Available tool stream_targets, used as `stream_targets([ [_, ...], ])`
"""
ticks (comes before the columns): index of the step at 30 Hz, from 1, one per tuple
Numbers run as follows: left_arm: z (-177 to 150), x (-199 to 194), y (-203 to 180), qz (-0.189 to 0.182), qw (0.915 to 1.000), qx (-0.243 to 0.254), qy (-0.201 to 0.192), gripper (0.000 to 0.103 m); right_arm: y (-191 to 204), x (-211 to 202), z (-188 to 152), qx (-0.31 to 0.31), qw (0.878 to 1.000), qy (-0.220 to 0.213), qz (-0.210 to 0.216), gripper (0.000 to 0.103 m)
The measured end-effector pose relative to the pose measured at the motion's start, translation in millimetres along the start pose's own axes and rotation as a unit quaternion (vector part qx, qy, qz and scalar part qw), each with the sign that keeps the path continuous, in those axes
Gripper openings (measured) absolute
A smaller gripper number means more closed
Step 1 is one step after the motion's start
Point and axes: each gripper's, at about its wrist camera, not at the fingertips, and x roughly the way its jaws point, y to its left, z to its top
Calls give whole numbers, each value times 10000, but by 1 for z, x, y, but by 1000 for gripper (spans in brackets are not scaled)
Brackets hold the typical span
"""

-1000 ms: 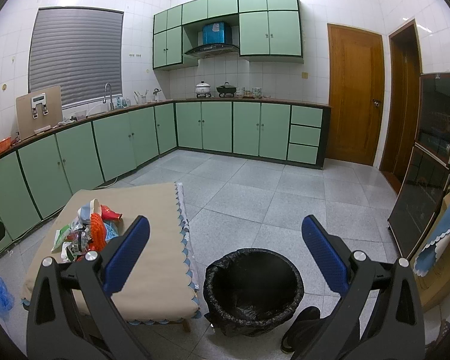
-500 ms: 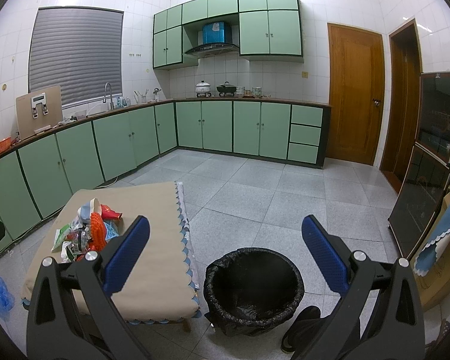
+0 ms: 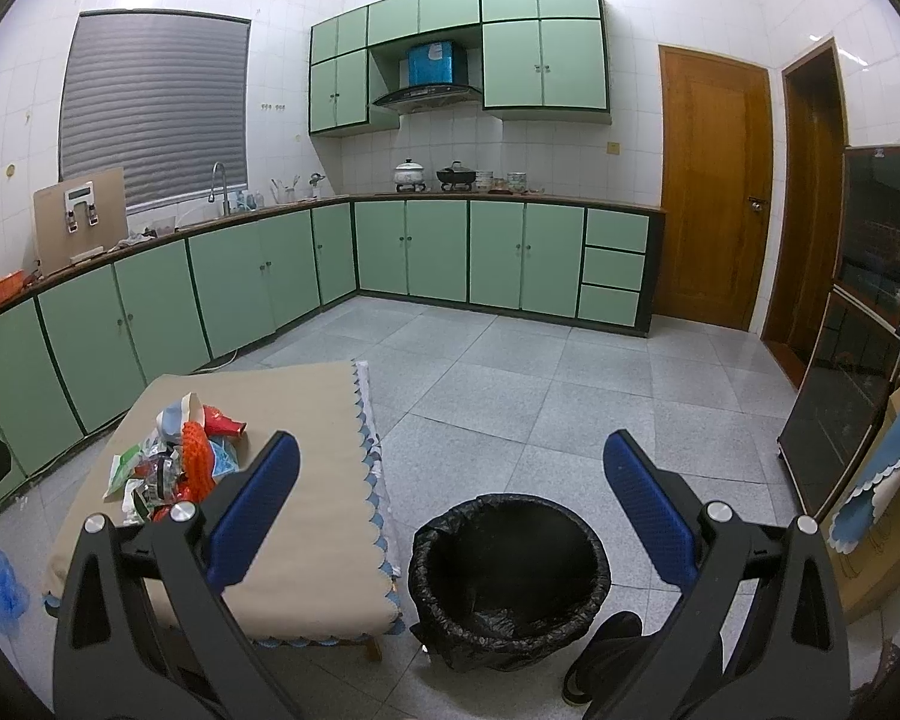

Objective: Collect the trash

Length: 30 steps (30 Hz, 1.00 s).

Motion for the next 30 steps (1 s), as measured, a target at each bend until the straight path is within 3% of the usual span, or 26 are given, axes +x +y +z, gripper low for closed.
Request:
stream_targets([
  [8,-1,5,3,135,9998,107,-28,97,11,8,-1,-72,9998,7,210,98],
  [12,-15,20,15,141,9995,225,167,97,31,21,-4,-338,9973,-46,656,98],
  [15,-27,30,32,409,9991,23,101,97,48,44,-7,-439,9935,199,1032,98],
  [19,-35,51,54,326,9989,-212,276,97,75,77,-12,-500,9858,482,1531,98],
  [22,-41,68,67,4,9988,-403,270,97,103,105,-15,-590,9758,740,1970,84],
  [24,-43,80,70,29,9991,-361,236,97,124,125,-16,-644,9653,1036,2311,61],
  [30,-46,114,68,-13,9995,-122,281,97,181,163,-22,-834,9466,1195,2876,56],
])
